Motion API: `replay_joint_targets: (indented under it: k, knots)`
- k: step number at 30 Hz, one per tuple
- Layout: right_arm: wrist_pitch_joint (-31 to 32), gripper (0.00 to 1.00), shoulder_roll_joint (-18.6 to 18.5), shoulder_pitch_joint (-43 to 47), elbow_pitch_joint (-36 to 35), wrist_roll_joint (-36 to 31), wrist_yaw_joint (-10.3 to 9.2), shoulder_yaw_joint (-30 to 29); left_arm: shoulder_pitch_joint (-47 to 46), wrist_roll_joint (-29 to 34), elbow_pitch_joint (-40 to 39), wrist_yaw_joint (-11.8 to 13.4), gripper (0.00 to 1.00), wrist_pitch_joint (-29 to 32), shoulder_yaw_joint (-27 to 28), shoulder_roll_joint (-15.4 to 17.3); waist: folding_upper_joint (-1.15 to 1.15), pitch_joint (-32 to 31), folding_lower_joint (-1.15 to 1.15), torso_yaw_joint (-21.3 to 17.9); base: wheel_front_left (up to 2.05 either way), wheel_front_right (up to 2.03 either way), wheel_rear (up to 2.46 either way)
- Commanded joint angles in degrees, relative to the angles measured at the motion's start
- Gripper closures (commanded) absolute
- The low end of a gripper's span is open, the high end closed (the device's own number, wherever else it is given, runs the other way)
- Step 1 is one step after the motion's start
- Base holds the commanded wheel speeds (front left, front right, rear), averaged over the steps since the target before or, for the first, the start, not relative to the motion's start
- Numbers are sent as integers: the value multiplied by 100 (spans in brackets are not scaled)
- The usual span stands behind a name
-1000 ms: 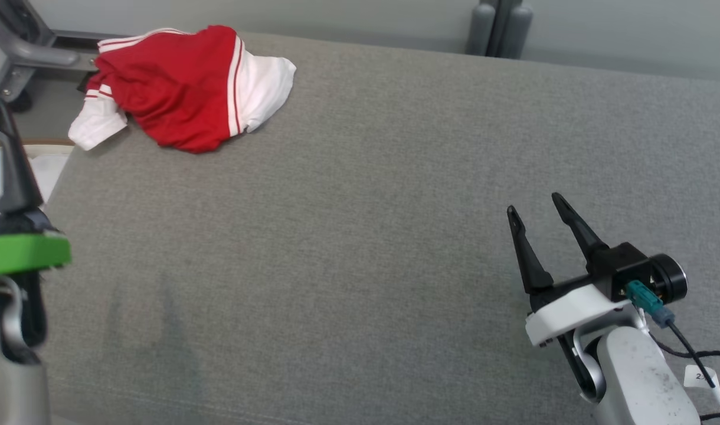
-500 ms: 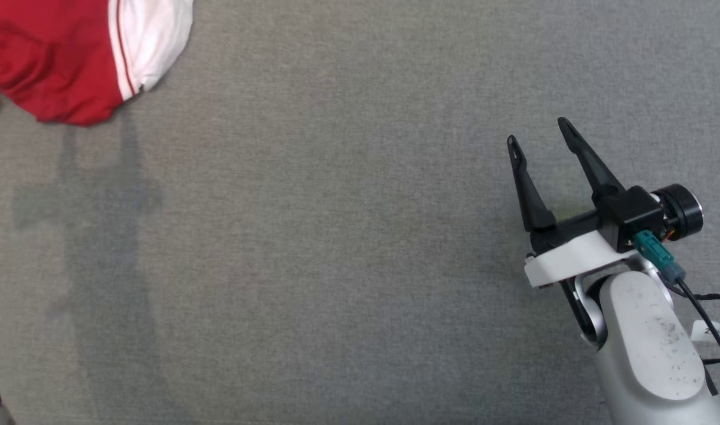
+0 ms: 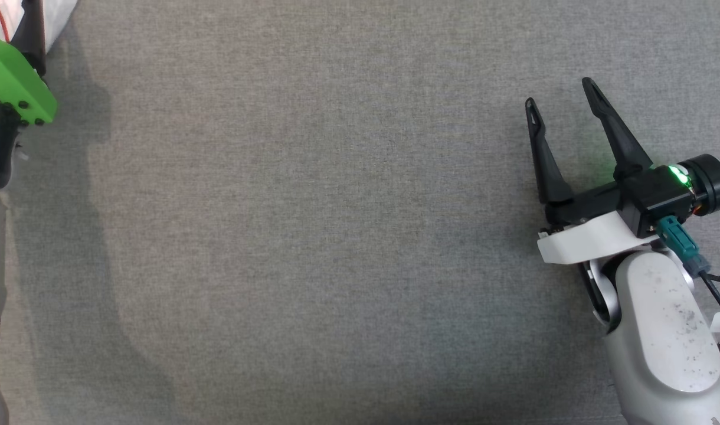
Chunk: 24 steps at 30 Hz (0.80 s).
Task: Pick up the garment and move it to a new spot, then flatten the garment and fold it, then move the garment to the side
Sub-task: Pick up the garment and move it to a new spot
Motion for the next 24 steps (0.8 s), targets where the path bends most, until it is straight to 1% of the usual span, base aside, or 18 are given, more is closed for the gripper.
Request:
replay_joint_targets:
  k: [1,8,9,11,12,17,24]
  knots:
    - [14,0,-18,20,-65,-39,-8,-18,-89,-95,61,-14,0,16,-55,103,0,190,0,-72,0,0,0]
    - [68,0,-20,64,-185,-68,-8,-28,-109,-337,511,-4,0,-106,-296,229,0,282,0,-72,0,0,0]
    - [74,0,-20,63,-190,-71,-8,-30,-120,-350,570,-4,32,-130,-308,233,0,282,0,-72,0,0,0]
    - [72,0,-21,54,-190,-65,-8,-43,-158,-362,660,-3,89,-299,-295,252,0,261,0,-66,0,0,0]
    - [67,0,-21,55,-179,-52,-8,-48,-183,-364,698,-4,100,-405,-294,258,0,230,0,-63,0,0,0]
    - [18,0,-18,82,-51,48,-8,-15,-239,-278,833,-4,100,-833,-317,332,0,-29,0,-65,0,0,0]
    - [-41,0,-19,176,277,245,-8,54,-262,-88,848,-4,100,-1446,-389,553,0,-724,0,-161,0,0,0]
